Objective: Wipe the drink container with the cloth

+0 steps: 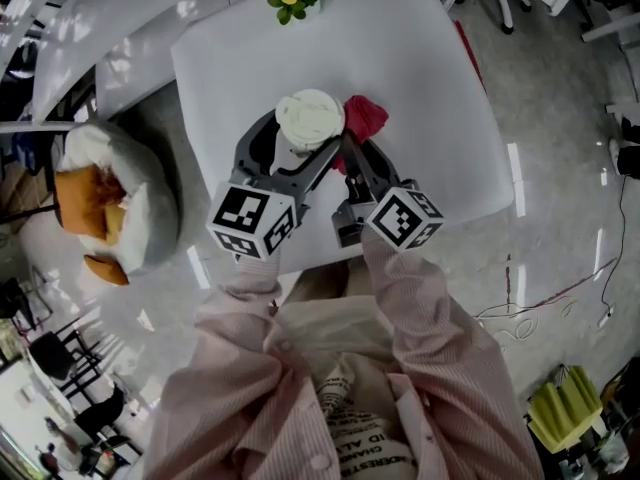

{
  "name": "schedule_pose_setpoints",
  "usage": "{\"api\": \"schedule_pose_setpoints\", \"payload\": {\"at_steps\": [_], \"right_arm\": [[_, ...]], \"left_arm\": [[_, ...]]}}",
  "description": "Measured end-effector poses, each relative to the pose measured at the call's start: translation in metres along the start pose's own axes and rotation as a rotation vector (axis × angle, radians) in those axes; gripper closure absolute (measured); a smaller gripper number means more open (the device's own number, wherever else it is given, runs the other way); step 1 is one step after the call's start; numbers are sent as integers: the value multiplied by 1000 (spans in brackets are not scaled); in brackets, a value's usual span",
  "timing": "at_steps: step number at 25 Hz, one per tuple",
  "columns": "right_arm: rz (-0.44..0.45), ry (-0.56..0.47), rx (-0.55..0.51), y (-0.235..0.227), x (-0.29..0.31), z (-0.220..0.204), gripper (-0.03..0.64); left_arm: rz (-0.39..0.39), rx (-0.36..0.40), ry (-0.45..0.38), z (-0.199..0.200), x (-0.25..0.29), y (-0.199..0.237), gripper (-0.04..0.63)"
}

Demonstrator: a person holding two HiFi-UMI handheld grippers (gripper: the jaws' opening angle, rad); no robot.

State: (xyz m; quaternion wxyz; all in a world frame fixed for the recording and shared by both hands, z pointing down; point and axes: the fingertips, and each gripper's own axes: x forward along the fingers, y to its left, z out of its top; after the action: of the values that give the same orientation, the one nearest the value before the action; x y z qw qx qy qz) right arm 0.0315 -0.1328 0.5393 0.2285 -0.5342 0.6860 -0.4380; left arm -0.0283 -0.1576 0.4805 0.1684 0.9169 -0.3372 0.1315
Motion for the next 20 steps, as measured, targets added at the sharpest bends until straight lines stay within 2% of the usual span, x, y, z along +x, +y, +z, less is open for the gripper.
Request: {"api": "schedule_pose_setpoints", "payload": {"at_steps": [12, 20], "right_arm": [[-70, 50, 12, -34, 10, -19, 568], [-79, 101, 4, -41, 14, -23, 568]], "left_arm": [[1, -3, -1, -1, 0, 2, 209], [3, -7, -1, -2, 0, 2, 210]]}}
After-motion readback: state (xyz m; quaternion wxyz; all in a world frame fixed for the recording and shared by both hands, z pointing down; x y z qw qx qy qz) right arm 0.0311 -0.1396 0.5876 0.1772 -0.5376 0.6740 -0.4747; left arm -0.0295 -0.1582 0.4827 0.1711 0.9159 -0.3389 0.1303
